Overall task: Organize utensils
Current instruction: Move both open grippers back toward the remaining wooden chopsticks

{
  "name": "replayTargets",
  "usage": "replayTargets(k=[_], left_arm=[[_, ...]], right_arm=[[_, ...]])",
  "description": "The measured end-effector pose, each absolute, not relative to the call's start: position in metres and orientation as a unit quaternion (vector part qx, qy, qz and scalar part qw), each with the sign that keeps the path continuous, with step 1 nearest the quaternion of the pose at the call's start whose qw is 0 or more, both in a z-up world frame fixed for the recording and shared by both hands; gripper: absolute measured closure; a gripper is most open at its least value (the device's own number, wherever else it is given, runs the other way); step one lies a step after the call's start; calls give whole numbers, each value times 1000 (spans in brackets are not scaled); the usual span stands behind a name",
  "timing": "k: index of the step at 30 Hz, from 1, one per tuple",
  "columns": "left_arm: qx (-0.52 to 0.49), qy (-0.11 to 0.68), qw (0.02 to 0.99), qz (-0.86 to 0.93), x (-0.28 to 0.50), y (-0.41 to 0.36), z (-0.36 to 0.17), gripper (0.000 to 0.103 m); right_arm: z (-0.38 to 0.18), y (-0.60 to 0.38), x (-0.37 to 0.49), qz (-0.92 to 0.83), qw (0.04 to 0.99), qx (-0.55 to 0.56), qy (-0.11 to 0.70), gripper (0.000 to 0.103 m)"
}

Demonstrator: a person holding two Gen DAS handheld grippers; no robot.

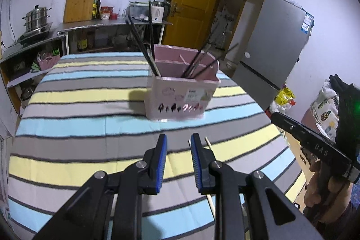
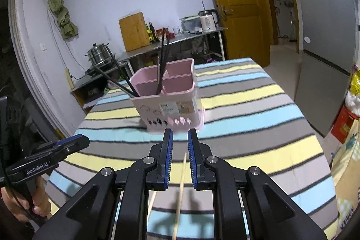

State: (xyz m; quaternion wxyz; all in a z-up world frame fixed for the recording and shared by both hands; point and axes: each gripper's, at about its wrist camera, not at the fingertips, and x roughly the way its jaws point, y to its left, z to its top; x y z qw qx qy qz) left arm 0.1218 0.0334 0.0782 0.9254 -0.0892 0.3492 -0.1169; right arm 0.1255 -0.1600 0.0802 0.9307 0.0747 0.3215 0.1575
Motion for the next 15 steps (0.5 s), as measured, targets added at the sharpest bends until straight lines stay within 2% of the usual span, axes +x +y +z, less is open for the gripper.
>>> replayTargets(k=[15], left_arm=[[-98, 392, 908, -112, 128, 24, 35, 80]], right_arm=[[24, -151, 136, 172, 904, 65, 387, 89]])
